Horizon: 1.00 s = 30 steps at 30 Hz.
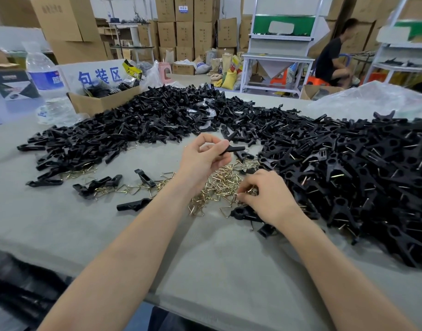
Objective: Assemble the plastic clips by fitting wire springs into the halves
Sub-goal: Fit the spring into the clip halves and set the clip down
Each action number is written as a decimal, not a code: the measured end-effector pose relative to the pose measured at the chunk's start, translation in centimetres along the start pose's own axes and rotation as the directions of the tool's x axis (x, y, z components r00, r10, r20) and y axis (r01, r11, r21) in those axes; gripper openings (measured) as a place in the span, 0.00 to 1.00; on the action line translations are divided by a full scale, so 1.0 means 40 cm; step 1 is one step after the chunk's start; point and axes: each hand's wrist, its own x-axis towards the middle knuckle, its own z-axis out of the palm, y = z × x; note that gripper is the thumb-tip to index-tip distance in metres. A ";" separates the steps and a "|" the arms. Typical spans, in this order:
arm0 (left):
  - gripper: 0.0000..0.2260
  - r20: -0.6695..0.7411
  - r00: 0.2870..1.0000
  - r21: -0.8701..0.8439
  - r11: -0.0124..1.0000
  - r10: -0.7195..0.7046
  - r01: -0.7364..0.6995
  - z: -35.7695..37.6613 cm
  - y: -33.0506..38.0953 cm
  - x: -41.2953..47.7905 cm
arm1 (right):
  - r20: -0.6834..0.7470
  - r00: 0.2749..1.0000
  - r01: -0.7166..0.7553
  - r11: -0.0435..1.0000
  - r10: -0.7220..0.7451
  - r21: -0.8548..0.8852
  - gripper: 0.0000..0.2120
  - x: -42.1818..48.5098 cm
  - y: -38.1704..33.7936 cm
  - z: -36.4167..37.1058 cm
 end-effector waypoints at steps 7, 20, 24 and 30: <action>0.08 0.011 1.000 0.002 1.000 -0.023 0.023 0.010 -0.004 -0.003 | -0.148 0.989 0.027 0.989 -0.005 0.145 0.09 -0.004 0.002 -0.013; 0.06 0.055 0.998 0.092 0.995 -0.036 0.031 0.014 -0.009 -0.008 | -0.286 0.905 -0.034 0.724 0.314 0.688 0.07 0.003 0.024 -0.025; 0.06 0.081 0.997 0.164 0.986 -0.011 -0.002 0.014 -0.007 -0.010 | -0.241 0.900 -0.045 0.628 0.363 0.777 0.10 0.010 0.031 -0.029; 0.07 0.069 0.997 0.257 0.965 0.027 -0.044 0.023 -0.012 -0.019 | -0.196 0.902 -0.073 0.583 0.386 0.809 0.13 0.012 0.036 -0.035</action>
